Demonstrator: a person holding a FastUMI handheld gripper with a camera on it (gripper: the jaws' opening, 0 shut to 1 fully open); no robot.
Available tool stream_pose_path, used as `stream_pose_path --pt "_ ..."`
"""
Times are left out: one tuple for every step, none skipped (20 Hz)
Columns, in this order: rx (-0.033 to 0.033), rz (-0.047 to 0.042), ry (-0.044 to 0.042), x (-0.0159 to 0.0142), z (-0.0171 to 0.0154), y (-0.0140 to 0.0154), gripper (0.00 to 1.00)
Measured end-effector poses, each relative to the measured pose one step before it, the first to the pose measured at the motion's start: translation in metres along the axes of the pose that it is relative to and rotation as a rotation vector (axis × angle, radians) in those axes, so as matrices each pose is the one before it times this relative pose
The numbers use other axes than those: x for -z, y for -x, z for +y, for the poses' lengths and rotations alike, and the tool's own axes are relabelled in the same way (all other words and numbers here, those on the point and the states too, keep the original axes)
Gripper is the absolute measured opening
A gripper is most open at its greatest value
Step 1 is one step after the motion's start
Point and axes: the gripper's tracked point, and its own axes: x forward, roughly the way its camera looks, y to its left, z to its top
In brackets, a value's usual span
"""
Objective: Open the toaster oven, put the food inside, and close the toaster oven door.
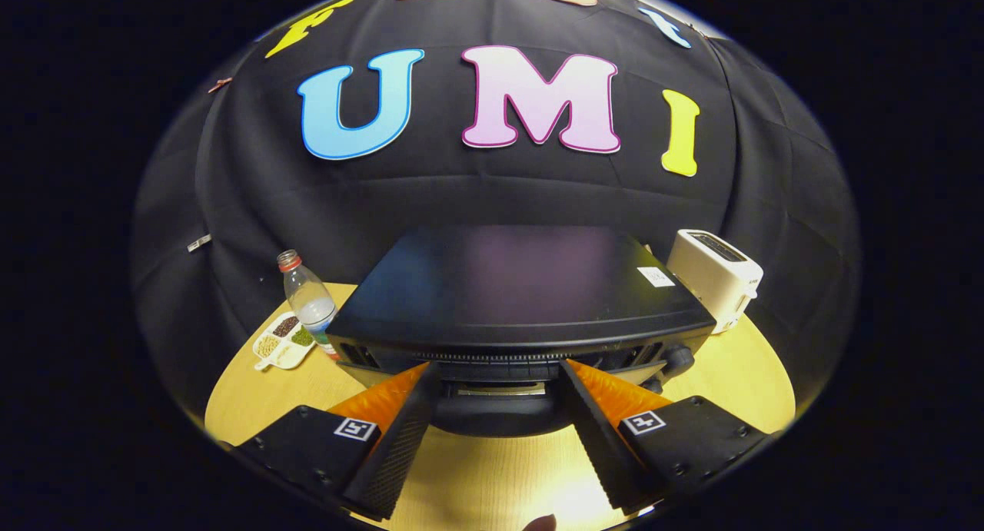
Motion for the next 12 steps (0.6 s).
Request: stream_pose_path --pt "0.00228 -0.00747 0.01005 0.00686 -0.00053 0.00805 1.00" --pt "0.00407 0.00603 0.01147 0.01046 -0.00083 0.00853 1.00" --pt "0.00627 0.00527 0.00418 0.01031 -0.00058 0.00756 0.99" --pt "0.00628 0.01210 0.00542 0.01253 -0.00034 0.00680 0.99" --pt "0.00487 0.01329 0.00937 0.01242 0.00046 0.00506 0.99" --pt "0.00305 0.01564 0.01119 0.01146 0.00052 0.00479 0.99" --pt "0.00245 0.02327 0.01557 0.01362 0.00044 0.00284 0.99" --pt "0.00605 0.02663 0.01999 0.01444 -0.00011 0.00265 0.99" --pt "0.00755 0.02649 0.01693 0.01389 -0.00066 0.00023 0.99" --pt "0.00856 0.04383 0.01783 0.01870 0.00051 -0.00016 0.98" --pt "-0.00170 0.04845 0.00803 0.01763 0.00407 0.00014 0.98" --pt "-0.00912 0.04257 -0.00723 0.01540 0.00516 -0.00071 0.99"
